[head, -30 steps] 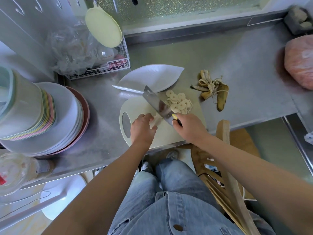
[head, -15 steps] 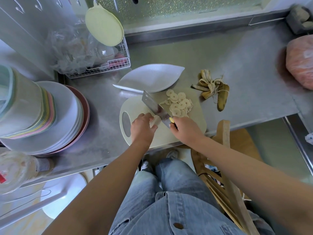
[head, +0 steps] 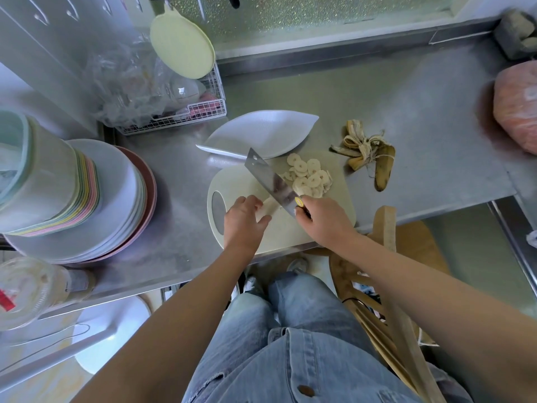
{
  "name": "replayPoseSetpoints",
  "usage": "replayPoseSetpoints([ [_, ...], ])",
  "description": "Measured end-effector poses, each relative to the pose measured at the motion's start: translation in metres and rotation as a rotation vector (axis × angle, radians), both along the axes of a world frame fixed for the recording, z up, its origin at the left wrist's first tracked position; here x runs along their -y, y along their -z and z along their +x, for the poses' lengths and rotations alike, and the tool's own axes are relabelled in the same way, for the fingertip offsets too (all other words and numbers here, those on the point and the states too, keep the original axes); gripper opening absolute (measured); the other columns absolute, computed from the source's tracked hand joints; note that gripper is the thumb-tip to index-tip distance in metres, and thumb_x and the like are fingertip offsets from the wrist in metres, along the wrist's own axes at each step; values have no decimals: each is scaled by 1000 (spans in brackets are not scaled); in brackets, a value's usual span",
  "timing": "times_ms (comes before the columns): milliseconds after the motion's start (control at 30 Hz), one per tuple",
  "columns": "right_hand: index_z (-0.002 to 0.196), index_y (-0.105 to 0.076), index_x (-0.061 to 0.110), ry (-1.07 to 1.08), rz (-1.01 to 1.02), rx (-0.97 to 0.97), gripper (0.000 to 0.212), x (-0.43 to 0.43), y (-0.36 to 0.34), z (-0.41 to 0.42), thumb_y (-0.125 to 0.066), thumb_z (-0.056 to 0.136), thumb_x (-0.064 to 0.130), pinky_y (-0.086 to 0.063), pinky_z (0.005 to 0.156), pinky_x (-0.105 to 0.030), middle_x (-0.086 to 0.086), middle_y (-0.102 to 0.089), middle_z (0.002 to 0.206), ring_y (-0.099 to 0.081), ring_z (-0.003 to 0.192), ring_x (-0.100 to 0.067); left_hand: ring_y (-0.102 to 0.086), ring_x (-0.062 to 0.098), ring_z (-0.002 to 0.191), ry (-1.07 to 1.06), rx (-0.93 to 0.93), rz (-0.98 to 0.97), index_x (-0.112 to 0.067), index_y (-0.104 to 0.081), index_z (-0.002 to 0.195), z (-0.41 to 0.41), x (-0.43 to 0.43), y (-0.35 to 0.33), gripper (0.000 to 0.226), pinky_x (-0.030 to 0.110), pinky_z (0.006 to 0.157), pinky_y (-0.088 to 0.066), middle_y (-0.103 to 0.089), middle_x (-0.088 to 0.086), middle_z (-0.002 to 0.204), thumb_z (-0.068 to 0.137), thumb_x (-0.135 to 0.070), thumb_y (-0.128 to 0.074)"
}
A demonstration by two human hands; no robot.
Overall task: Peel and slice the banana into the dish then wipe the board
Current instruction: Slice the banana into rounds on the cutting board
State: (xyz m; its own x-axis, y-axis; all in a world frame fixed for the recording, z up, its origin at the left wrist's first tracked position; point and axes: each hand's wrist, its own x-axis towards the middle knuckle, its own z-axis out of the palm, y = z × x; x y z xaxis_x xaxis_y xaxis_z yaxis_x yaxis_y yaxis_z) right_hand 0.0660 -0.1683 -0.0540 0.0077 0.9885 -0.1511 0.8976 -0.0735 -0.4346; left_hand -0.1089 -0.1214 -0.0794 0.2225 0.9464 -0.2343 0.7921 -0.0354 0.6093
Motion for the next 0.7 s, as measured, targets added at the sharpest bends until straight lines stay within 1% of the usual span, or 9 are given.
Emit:
replayPoseSetpoints([
  [67,66,-31,13,-13,3,12,32,-2,-3,0,-49,91,17,-20,47,-30,5,-26,49,-32,48,-21,-61,23,85,-1,-6,-12,-13,-65,104,0,0,-1,25,32,80,-45,-62,4,100,82,-21,-71],
  [233,69,-34,13,-52,-55,49,29,-4,-2,-1,-46,94,20,-27,51,-32,4,-29,53,-38,54,-22,-62,23,84,1,-8,-26,-13,-66,103,1,-3,0,23,31,80,-45,-63,3,102,81,-19,-71],
  [367,72,-35,13,-58,-82,73,26,-4,0,-5,-44,95,21,-27,53,-32,4,-30,54,-39,55,-21,-62,22,83,-5,-7,-24,-14,-67,102,1,-3,0,22,32,81,-47,-64,2,101,81,-20,-72],
  [467,76,-35,13,-37,-112,75,23,-5,4,-10,-43,96,21,-27,56,-32,5,-28,56,-39,60,-23,-62,23,84,-5,-6,-27,-13,-68,101,2,-3,-1,21,33,82,-49,-64,2,101,82,-21,-72],
  [533,77,-36,12,-24,-127,80,22,-5,7,-14,-43,96,21,-26,57,-31,3,-30,58,-38,63,-24,-62,23,84,-11,-7,-34,-13,-68,101,2,-4,-1,21,33,82,-49,-64,2,101,81,-21,-73],
  [633,76,-37,12,-18,-125,68,23,-2,13,-15,-44,96,20,-21,53,-30,-1,-38,62,-39,62,-24,-62,23,83,-22,0,-40,-14,-68,100,1,-5,-1,21,34,81,-50,-64,2,101,81,-22,-74],
  [700,75,-37,12,-16,-113,64,24,-1,14,-13,-45,96,20,-22,53,-30,1,-36,58,-39,59,-24,-62,23,83,-24,5,-38,-14,-68,100,1,-5,-1,21,34,81,-50,-64,2,100,81,-22,-74],
])
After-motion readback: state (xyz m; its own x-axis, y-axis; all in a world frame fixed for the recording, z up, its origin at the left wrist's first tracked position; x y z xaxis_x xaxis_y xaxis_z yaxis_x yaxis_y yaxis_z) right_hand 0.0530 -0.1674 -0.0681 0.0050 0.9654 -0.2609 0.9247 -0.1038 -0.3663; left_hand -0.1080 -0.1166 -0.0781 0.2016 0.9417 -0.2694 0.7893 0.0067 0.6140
